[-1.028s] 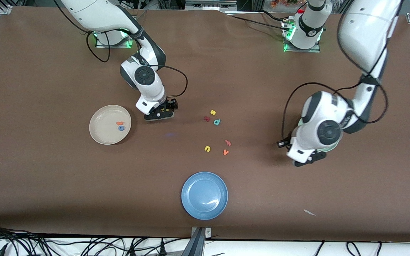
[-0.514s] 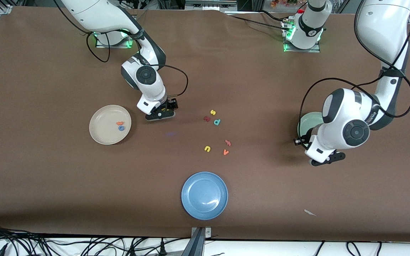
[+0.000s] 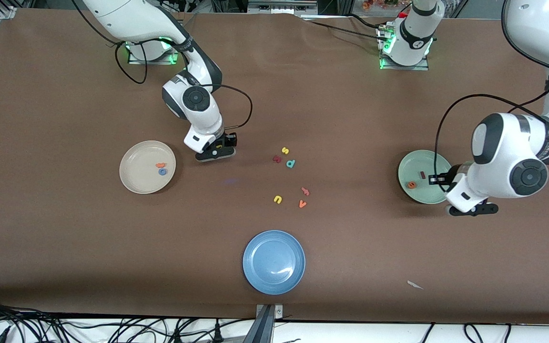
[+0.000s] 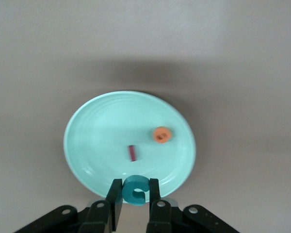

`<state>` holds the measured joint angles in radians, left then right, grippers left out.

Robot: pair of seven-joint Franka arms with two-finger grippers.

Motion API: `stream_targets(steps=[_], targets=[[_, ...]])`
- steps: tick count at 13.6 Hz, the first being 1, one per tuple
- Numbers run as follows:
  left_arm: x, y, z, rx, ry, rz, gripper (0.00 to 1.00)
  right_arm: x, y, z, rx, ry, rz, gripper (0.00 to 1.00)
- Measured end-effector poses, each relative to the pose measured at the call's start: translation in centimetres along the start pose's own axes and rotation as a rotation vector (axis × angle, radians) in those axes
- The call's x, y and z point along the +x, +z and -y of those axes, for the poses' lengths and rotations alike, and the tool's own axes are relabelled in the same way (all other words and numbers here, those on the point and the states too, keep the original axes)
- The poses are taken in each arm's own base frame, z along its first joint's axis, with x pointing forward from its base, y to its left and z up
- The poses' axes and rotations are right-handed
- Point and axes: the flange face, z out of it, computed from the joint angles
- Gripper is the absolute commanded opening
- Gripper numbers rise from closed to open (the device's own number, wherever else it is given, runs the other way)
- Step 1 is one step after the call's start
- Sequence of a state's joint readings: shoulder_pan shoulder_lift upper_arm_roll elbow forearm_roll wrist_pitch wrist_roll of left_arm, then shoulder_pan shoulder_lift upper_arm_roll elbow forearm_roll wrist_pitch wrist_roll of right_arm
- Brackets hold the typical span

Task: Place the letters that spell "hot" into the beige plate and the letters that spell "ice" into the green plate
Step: 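Release the cyan c into the green plate with the left gripper, then place the yellow letter on the beige plate while the left gripper withdraws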

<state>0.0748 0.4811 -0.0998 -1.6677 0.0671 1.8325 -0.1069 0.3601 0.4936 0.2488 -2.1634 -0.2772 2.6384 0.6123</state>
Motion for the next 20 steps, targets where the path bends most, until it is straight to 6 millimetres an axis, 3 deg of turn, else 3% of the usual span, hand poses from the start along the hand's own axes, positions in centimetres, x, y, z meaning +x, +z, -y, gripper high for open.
stream_targets(steps=[6, 7, 9, 11, 12, 13, 14, 17, 19, 20], targets=[[-0.9, 6.6, 7.5, 0.013, 0.059, 0.034, 0.15, 0.0, -0.1, 0.0, -0.001, -0.004, -0.003, 0.46], [-1.0, 7.9, 8.0, 0.012, 0.060, 0.018, 0.17, 0.0, -0.1, 0.0, -0.002, -0.005, -0.003, 0.45], [-1.1, 10.4, 8.0, 0.007, 0.060, -0.002, 0.18, 0.0, -0.1, 0.1, -0.002, -0.006, -0.004, 0.31], [-1.0, 11.6, 7.4, -0.024, 0.047, -0.013, 0.26, 0.1, -0.4, 0.1, -0.003, -0.011, -0.010, 0.17], [-0.9, 11.8, 7.2, -0.036, 0.042, -0.016, 0.47, 0.0, -0.4, 0.1, -0.005, -0.015, -0.011, 0.15], [-0.8, 12.0, 7.0, -0.041, 0.041, -0.016, 0.87, 0.0, -0.4, 0.1, -0.006, -0.017, -0.011, 0.13], [-0.8, 12.0, 7.0, -0.043, 0.040, -0.018, 1.00, 0.0, -0.4, 0.1, -0.006, -0.018, -0.012, 0.13], [-0.7, 11.4, 7.0, -0.042, 0.039, -0.028, 1.00, 0.0, -0.4, 0.2, -0.007, -0.025, -0.012, 0.12], [-0.8, 9.0, 7.0, -0.042, 0.040, -0.048, 1.00, 0.1, -0.5, -0.1, -0.011, -0.049, -0.011, 0.12], [-0.9, 6.6, 7.0, -0.041, 0.043, -0.056, 1.00, 0.4, -0.7, -0.7, -0.022, -0.056, -0.004, 0.12]])
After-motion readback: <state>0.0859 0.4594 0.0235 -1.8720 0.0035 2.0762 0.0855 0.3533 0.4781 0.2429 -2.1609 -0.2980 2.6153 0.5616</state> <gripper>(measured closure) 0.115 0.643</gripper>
